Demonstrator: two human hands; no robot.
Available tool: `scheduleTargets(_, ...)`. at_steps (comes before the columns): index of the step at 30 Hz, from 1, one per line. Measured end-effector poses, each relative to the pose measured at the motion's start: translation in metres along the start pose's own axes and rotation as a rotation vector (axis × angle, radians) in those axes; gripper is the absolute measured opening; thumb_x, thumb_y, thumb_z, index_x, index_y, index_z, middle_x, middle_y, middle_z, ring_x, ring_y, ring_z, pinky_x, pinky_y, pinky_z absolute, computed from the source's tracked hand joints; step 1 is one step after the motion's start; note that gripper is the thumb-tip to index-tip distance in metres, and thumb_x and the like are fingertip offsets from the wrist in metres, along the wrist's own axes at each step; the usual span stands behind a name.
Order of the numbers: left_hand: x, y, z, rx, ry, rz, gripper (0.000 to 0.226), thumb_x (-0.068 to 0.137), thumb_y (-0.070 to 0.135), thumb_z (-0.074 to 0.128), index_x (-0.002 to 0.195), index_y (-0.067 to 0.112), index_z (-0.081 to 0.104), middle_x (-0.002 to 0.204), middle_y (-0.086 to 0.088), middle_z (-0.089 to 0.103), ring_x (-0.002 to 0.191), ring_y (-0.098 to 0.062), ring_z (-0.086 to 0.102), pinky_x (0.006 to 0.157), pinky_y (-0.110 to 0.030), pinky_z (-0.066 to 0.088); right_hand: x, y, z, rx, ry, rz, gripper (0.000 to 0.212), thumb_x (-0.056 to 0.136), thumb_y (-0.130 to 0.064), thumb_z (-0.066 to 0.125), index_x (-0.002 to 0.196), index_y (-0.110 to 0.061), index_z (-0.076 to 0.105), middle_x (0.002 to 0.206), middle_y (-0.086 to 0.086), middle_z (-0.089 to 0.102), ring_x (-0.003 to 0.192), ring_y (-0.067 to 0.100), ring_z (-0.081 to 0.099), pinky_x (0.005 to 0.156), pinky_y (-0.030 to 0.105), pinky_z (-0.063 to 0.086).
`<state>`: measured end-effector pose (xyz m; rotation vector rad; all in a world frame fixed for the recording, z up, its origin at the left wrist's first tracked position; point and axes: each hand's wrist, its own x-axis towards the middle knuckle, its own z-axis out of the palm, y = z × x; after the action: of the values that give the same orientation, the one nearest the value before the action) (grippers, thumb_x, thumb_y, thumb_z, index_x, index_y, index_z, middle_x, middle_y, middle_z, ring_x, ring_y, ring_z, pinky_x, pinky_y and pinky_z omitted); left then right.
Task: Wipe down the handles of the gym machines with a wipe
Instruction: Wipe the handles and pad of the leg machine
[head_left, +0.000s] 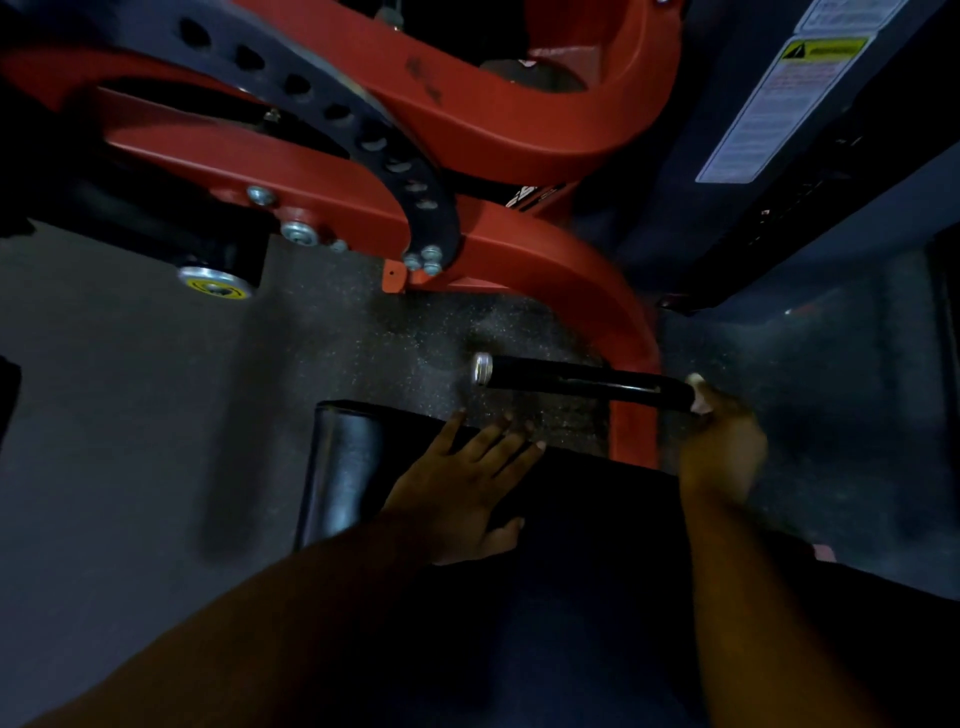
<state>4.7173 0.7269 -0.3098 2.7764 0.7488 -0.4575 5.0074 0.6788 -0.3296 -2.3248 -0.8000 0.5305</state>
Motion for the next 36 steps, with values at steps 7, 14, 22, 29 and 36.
scheduleTargets(7, 0.001, -0.001, -0.003, 0.022, -0.037, -0.005, 0.087, 0.096, 0.068, 0.031, 0.166, 0.021, 0.009, 0.172, -0.008, 0.012, 0.159, -0.027, 0.01, 0.123, -0.064, 0.006, -0.035, -0.031, 0.045, 0.037, 0.004, -0.444, 0.038, 0.095, 0.004, 0.05, 0.127, -0.006, 0.068, 0.13, -0.004, 0.06, 0.129, 0.022, 0.057, 0.119, 0.033, 0.035)
scheduleTargets(14, 0.0, -0.001, -0.002, 0.029, -0.023, -0.008, 0.086, 0.097, 0.068, 0.034, 0.166, 0.02, 0.012, 0.172, -0.008, 0.014, 0.159, -0.027, 0.014, 0.121, -0.065, 0.012, 0.004, -0.007, 0.004, 0.001, -0.064, 0.079, 0.036, 0.101, 0.003, 0.044, 0.129, -0.006, 0.066, 0.131, 0.017, 0.062, 0.122, 0.033, 0.058, 0.097, 0.023, 0.041)
scheduleTargets(22, 0.001, 0.0, -0.002, 0.041, -0.054, -0.012, 0.088, 0.096, 0.069, 0.032, 0.166, 0.021, 0.01, 0.172, -0.009, 0.013, 0.158, -0.029, 0.015, 0.122, -0.065, 0.011, -0.037, -0.045, 0.046, 0.056, 0.034, -0.246, 0.037, 0.093, 0.011, 0.053, 0.122, -0.005, 0.07, 0.125, 0.012, 0.068, 0.12, 0.016, 0.06, 0.11, 0.022, 0.041)
scheduleTargets(29, 0.001, 0.0, -0.003, 0.039, -0.035, -0.012, 0.088, 0.095, 0.068, 0.035, 0.165, 0.02, 0.013, 0.171, -0.01, 0.019, 0.157, -0.029, 0.02, 0.122, -0.064, 0.015, -0.018, -0.02, 0.027, -0.128, -0.012, -0.441, 0.038, 0.098, 0.001, 0.053, 0.13, -0.016, 0.066, 0.13, 0.0, 0.066, 0.12, 0.021, 0.063, 0.111, 0.022, 0.038)
scheduleTargets(36, 0.0, -0.001, -0.002, 0.031, -0.069, 0.004, 0.086, 0.096, 0.071, 0.027, 0.165, 0.021, 0.012, 0.172, -0.01, 0.009, 0.159, -0.03, 0.009, 0.122, -0.066, 0.009, -0.041, -0.079, 0.045, -0.071, -0.207, -0.781, 0.039, 0.086, 0.008, 0.061, 0.124, -0.001, 0.068, 0.123, 0.01, 0.069, 0.118, 0.025, 0.064, 0.111, 0.029, 0.042)
